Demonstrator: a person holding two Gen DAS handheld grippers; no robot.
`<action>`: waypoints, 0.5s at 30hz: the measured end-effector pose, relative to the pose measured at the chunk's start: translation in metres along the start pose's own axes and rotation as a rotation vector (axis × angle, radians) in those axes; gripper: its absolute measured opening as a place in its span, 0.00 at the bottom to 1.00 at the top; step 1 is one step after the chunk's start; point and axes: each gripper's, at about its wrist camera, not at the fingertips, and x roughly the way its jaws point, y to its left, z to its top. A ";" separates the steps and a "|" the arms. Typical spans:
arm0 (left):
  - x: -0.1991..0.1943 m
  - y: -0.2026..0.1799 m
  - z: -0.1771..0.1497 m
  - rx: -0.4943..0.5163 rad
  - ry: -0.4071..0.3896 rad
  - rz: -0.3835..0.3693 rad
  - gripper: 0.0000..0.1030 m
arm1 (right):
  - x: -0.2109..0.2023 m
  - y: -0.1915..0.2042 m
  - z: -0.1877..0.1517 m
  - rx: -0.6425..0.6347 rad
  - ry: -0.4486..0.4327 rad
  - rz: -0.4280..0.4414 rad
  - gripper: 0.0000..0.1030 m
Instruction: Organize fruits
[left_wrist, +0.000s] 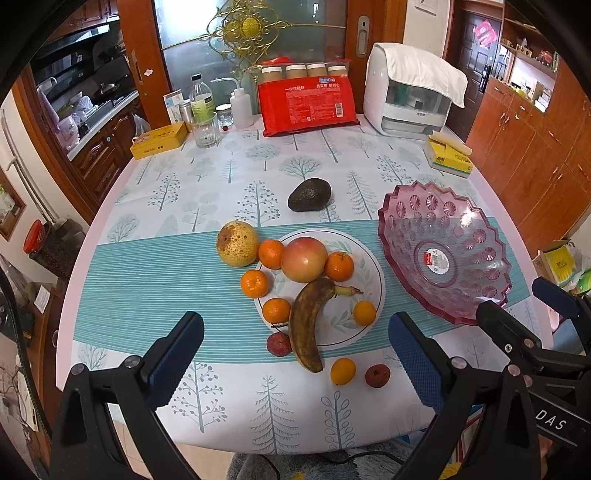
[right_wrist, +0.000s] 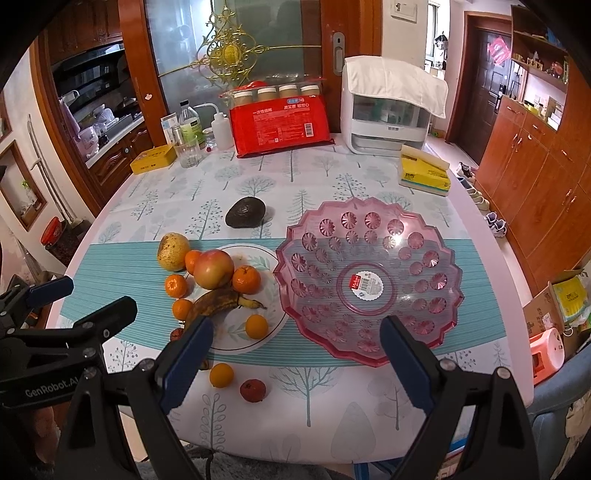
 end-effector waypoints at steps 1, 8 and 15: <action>0.000 0.000 -0.001 -0.001 -0.002 0.000 0.96 | -0.001 0.000 -0.001 -0.002 -0.003 0.002 0.90; -0.003 -0.001 -0.001 -0.004 -0.017 0.007 0.96 | -0.002 -0.001 -0.001 -0.002 -0.008 0.013 0.90; -0.006 -0.004 0.000 0.004 -0.032 0.023 0.96 | -0.002 -0.003 0.000 -0.001 -0.015 0.021 0.90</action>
